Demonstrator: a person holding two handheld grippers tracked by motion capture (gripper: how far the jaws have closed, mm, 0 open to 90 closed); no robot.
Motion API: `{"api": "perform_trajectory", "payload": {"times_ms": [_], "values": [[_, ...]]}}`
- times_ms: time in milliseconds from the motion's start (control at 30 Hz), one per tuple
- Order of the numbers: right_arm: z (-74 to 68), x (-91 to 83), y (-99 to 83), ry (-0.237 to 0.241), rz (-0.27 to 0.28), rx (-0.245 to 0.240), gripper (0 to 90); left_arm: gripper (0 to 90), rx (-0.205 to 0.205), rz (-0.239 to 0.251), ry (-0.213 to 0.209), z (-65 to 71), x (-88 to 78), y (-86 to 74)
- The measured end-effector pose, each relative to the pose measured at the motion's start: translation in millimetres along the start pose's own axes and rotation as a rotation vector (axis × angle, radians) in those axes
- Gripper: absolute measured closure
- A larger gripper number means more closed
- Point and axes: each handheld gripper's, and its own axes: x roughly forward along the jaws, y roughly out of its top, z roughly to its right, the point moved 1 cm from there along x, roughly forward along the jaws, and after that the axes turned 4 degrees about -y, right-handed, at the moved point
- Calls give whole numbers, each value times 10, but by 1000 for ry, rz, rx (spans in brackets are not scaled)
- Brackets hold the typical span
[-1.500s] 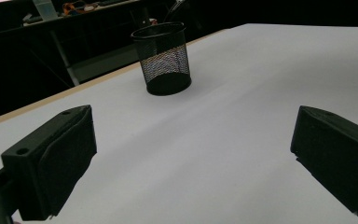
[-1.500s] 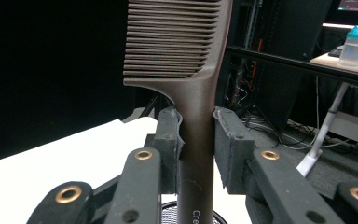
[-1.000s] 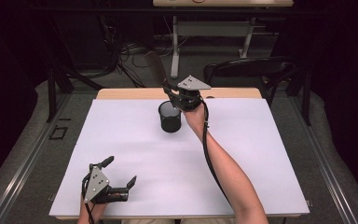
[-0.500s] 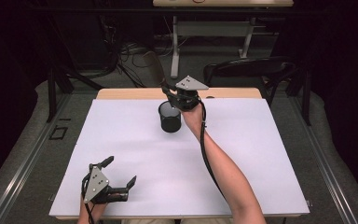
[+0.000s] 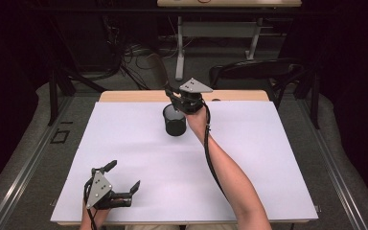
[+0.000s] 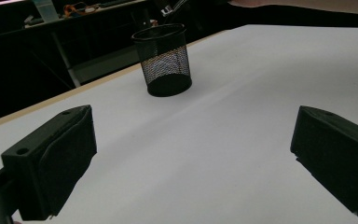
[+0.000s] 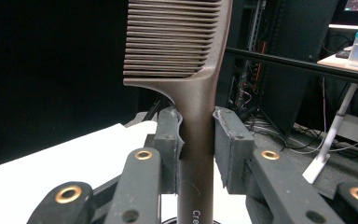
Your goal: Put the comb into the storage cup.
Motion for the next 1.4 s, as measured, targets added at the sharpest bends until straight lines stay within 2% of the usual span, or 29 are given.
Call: {"api": "perform_trajectory", "payload": {"times_ms": [133,867,1400], "values": [[16,10,-20,2,1,14,729,2,2,3,1,3,1,2],[43,118,-166,-1,-33,27,729,1,-4,9,3,-4,-8,5],[24,153,-246,3,-54,21,729,1,-3,13,1,-4,-15,7]]}}
